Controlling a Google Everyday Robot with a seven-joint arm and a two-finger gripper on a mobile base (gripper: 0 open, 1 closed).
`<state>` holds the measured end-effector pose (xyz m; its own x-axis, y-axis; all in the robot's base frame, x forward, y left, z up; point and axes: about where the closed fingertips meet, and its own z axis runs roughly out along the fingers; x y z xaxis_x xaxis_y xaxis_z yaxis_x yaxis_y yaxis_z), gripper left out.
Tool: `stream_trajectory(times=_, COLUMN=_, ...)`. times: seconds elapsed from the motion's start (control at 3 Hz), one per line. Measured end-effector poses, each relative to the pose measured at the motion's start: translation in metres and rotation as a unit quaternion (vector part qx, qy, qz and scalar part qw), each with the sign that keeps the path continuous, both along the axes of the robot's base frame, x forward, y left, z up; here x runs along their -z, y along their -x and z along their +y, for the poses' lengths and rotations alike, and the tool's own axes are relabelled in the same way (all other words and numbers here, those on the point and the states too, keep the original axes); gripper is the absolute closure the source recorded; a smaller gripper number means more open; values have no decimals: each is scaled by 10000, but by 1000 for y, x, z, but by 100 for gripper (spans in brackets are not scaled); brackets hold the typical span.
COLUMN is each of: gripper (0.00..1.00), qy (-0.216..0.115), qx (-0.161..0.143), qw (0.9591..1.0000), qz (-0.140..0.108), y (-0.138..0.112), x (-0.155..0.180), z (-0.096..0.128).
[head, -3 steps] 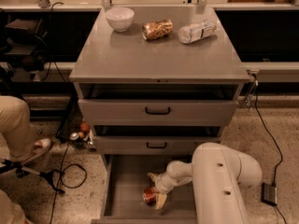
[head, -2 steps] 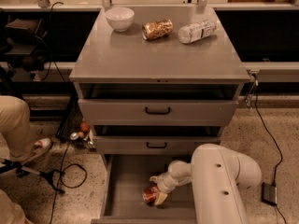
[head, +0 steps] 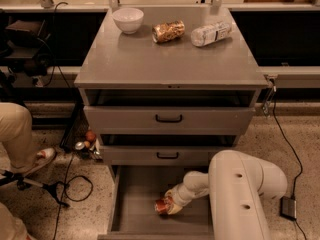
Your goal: Pick coke can from bottom drawer and place on counter
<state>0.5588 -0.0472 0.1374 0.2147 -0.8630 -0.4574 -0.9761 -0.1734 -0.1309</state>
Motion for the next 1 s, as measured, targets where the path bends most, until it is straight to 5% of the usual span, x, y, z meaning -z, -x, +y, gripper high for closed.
stream_trajectory(times=0.33, gripper=96, qy=-296, qx=74, qw=9995, qz=-61, y=-3, x=-33, z=-13)
stream_trajectory(times=1.0, gripper=100, qy=-1144, qx=292, qw=9930, qz=-57, y=3, x=-122, z=-94)
